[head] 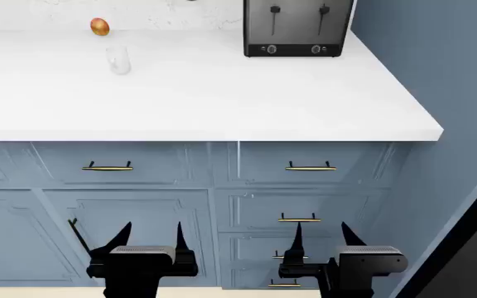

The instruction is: A wet mug is on the counter and needs to be dried. Pick it up and place it upside down in the open cabinet.

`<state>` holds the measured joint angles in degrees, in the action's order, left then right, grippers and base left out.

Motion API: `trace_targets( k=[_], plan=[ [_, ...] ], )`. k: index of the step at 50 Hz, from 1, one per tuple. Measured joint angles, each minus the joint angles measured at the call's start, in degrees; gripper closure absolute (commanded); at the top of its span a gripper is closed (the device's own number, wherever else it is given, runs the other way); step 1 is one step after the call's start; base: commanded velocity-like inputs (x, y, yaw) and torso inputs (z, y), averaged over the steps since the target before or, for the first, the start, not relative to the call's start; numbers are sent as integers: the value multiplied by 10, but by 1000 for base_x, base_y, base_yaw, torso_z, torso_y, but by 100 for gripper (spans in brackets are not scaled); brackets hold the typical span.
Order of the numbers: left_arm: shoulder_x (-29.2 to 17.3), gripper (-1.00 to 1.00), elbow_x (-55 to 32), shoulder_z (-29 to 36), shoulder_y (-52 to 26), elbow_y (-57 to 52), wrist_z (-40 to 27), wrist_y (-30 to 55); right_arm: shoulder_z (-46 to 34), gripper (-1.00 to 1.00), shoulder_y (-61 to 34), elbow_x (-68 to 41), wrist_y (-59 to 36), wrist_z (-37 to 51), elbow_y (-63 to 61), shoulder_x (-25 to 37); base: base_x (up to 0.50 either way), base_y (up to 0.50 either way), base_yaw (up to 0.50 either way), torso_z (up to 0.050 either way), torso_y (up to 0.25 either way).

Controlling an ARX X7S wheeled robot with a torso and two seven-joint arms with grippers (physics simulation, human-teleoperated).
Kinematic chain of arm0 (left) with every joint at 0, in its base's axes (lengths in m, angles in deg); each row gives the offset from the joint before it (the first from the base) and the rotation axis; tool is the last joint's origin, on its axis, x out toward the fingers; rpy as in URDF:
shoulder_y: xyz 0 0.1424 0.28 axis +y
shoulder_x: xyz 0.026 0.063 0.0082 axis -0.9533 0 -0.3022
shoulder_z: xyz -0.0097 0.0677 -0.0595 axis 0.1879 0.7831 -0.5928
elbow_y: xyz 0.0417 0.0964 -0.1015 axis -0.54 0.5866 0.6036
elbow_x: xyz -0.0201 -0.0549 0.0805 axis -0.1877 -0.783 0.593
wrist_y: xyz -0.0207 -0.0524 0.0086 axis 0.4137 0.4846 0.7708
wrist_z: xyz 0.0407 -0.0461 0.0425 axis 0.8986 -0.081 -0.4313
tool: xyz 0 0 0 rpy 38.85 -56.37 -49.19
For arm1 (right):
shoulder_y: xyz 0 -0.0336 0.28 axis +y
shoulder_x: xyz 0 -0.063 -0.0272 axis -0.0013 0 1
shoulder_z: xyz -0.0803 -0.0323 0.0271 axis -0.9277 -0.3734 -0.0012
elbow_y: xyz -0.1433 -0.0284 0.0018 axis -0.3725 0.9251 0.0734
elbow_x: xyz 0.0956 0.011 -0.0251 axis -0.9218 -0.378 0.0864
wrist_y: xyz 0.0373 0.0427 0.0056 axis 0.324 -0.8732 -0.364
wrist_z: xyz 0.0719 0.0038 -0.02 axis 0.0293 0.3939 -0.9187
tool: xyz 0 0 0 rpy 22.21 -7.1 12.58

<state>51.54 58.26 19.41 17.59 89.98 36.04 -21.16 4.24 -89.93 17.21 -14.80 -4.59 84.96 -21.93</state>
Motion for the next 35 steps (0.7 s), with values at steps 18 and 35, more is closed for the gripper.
trace_targets(
  k=[18,35],
  plan=[
    [-26,-100,-36,25,8,-30,6,27,-26,-100,5,-12,45,35,17,19,0,0,0,50,0],
    [-40,-100,-58,43,7,-43,-3,33,-43,-100,7,-44,59,45,13,40,0,59,0,47,0]
  ],
)
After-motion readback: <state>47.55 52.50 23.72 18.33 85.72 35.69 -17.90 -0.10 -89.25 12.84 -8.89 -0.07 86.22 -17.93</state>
